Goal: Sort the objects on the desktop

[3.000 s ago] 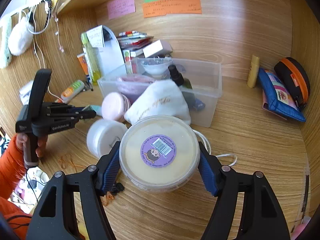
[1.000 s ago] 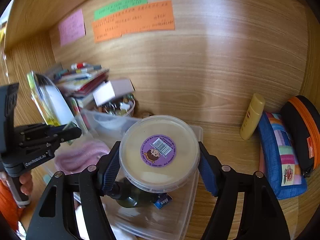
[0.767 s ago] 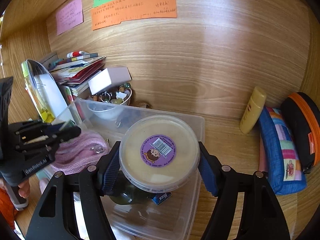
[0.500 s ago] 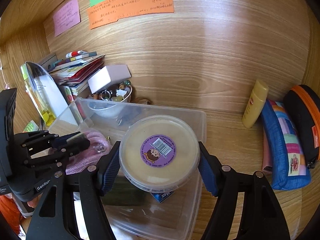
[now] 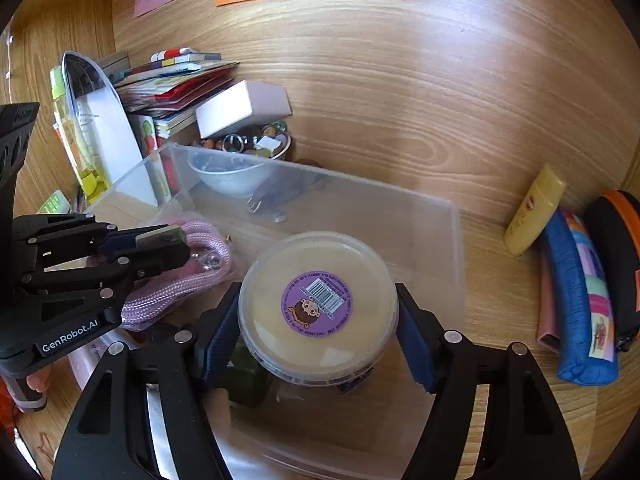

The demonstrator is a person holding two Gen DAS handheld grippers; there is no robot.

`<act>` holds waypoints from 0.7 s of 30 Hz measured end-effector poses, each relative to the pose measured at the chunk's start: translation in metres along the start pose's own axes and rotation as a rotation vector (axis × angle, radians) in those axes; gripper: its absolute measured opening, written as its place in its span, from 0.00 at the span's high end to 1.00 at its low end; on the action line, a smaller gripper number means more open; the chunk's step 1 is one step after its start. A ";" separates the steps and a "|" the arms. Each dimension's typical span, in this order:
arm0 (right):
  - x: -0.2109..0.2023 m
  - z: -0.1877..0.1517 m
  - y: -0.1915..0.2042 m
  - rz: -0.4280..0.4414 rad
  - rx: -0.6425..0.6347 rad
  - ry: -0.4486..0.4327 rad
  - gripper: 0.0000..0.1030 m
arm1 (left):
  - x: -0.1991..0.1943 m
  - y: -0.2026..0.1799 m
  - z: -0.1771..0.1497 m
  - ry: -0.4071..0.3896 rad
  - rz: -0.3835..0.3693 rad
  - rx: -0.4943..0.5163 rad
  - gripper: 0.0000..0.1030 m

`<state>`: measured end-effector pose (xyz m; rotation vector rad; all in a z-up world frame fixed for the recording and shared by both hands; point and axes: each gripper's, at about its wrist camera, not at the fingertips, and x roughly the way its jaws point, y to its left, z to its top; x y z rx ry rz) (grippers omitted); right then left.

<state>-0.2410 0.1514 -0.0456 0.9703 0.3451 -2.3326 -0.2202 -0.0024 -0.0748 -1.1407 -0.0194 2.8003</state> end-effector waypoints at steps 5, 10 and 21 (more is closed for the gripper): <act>0.000 0.000 0.000 0.000 0.003 0.002 0.34 | -0.001 -0.001 -0.001 -0.003 0.000 0.001 0.84; -0.007 0.001 0.006 -0.028 -0.031 -0.033 0.31 | -0.005 0.000 -0.001 -0.012 -0.012 0.000 0.74; -0.019 0.004 0.006 -0.050 -0.034 -0.084 0.19 | -0.030 0.008 0.003 -0.104 -0.009 -0.026 0.46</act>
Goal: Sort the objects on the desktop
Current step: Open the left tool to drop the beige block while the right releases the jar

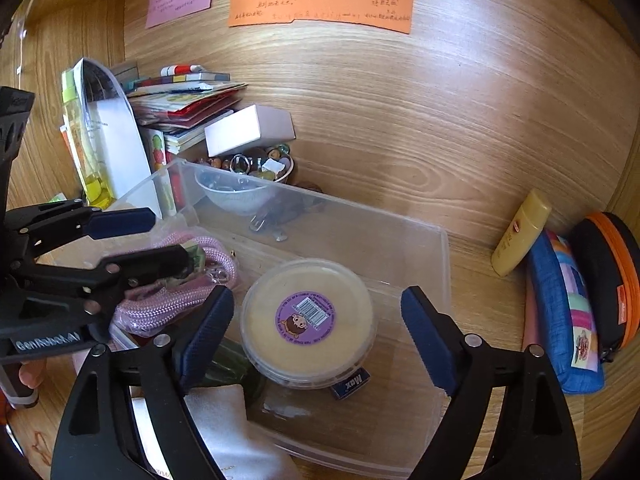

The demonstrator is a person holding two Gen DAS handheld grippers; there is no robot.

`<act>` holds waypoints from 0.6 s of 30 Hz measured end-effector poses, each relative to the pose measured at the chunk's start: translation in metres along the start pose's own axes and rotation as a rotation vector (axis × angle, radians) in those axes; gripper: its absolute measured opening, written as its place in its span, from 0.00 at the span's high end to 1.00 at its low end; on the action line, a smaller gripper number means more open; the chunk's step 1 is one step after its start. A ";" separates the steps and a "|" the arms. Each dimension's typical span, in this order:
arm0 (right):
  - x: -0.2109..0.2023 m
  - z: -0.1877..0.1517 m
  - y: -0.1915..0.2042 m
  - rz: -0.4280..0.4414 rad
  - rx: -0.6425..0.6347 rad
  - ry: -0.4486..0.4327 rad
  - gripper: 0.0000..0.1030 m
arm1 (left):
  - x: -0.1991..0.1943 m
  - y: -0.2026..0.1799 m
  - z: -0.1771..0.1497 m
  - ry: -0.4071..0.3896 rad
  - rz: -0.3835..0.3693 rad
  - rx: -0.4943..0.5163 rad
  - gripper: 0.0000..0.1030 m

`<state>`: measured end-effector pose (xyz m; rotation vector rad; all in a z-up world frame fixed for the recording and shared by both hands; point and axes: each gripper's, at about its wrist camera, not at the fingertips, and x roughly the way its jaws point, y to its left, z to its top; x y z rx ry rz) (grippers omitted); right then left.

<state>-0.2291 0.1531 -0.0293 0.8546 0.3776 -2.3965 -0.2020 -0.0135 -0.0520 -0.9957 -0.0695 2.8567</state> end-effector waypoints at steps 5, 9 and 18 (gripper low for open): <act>-0.005 0.001 -0.006 0.000 0.036 -0.017 0.14 | -0.015 0.008 0.004 -0.059 0.009 -0.028 0.30; -0.005 0.003 -0.011 0.007 0.062 -0.008 0.11 | -0.024 0.007 0.007 -0.083 0.011 -0.019 0.29; -0.044 0.013 -0.018 0.008 0.092 -0.081 0.11 | -0.056 0.008 0.010 -0.120 0.044 -0.026 0.11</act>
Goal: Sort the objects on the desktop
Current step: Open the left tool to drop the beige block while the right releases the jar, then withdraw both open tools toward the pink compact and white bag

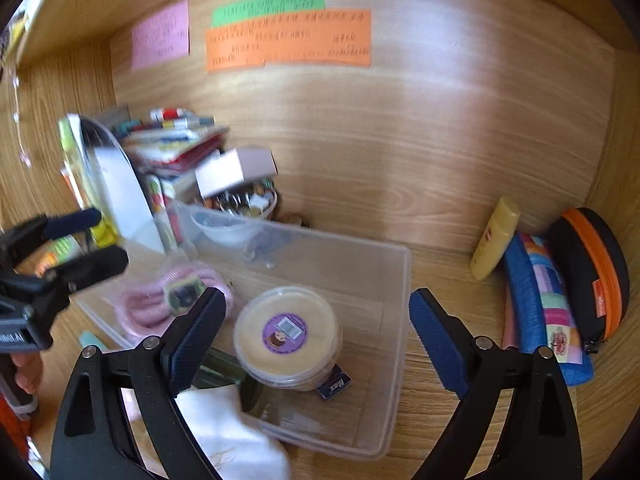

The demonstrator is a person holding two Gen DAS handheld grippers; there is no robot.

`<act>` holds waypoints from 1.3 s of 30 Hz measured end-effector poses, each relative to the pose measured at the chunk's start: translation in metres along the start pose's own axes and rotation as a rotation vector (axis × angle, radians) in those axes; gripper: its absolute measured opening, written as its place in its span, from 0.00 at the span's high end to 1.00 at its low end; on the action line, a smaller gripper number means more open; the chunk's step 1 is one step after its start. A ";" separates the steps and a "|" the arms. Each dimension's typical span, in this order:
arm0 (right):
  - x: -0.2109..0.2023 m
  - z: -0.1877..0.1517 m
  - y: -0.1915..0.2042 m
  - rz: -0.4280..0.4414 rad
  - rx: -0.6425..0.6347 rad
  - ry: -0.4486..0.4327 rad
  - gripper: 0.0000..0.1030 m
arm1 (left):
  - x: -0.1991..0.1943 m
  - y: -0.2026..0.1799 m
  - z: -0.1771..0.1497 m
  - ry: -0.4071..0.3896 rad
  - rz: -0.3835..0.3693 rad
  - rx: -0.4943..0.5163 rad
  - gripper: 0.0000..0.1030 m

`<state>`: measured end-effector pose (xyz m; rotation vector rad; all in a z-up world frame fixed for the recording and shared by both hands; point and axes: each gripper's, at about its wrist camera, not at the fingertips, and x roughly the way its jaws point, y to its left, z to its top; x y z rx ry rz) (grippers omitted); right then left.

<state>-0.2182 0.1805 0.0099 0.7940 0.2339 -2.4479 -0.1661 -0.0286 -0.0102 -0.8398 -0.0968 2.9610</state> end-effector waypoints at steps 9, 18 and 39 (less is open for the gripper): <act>-0.049 -0.008 0.010 -0.008 -0.053 -0.071 0.01 | -0.017 0.010 -0.009 0.051 0.010 -0.009 0.09; -0.048 -0.053 0.016 -0.019 -0.090 0.001 0.01 | -0.042 0.014 -0.051 0.102 0.048 0.066 0.08; -0.004 -0.094 0.043 0.093 -0.253 0.220 0.01 | -0.017 -0.007 -0.106 0.296 -0.012 0.129 0.08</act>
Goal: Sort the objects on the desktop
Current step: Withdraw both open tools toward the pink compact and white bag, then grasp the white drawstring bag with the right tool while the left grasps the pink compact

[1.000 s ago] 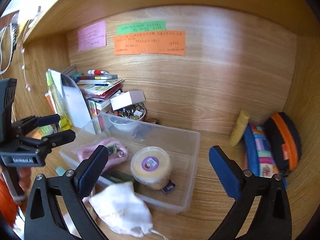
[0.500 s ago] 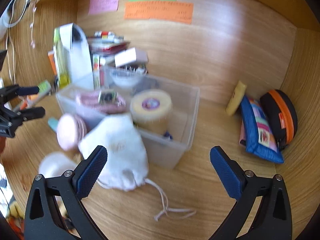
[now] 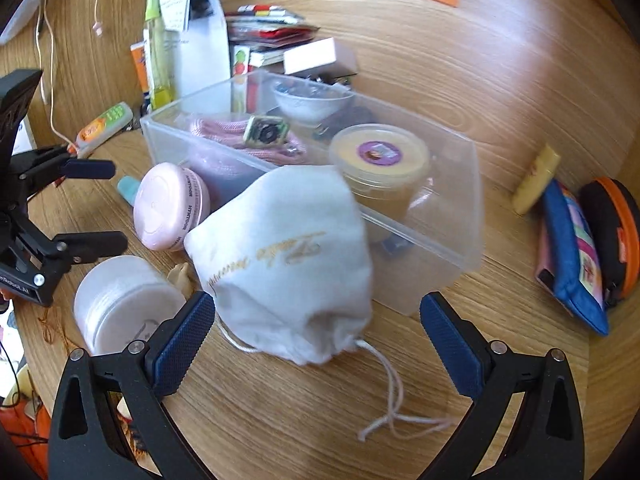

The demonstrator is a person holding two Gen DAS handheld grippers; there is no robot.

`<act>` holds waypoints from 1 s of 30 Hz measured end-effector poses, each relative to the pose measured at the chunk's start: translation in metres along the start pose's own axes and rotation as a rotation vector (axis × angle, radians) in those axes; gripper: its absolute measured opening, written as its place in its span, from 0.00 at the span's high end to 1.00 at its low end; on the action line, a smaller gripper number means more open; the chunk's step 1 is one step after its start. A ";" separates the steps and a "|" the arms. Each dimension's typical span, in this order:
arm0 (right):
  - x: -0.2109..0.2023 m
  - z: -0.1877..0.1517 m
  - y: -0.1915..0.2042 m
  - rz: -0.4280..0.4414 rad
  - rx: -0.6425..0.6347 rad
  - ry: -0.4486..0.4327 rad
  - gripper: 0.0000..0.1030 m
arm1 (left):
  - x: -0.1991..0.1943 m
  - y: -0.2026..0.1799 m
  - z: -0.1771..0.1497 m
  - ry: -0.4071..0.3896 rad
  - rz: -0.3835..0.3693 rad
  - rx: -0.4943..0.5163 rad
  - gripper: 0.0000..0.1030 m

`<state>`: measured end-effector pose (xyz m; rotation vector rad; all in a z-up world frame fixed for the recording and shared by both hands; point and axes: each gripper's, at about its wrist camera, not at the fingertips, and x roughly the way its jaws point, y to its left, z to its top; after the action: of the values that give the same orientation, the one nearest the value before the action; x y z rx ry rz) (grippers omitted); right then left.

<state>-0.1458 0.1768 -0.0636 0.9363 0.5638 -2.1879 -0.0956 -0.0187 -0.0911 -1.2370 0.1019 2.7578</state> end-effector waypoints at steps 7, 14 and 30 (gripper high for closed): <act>0.007 0.009 0.009 0.027 -0.034 -0.021 0.02 | 0.014 -0.002 0.008 0.036 -0.027 -0.023 0.08; 0.001 0.009 0.016 0.032 -0.079 -0.058 0.26 | 0.017 -0.005 0.017 0.036 -0.061 -0.044 0.08; -0.023 0.000 -0.001 0.024 0.007 -0.130 0.53 | 0.032 -0.021 0.026 0.033 -0.056 -0.069 0.08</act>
<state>-0.1351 0.1871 -0.0460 0.7935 0.4811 -2.2117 -0.1329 0.0071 -0.0977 -1.2817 -0.0246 2.7149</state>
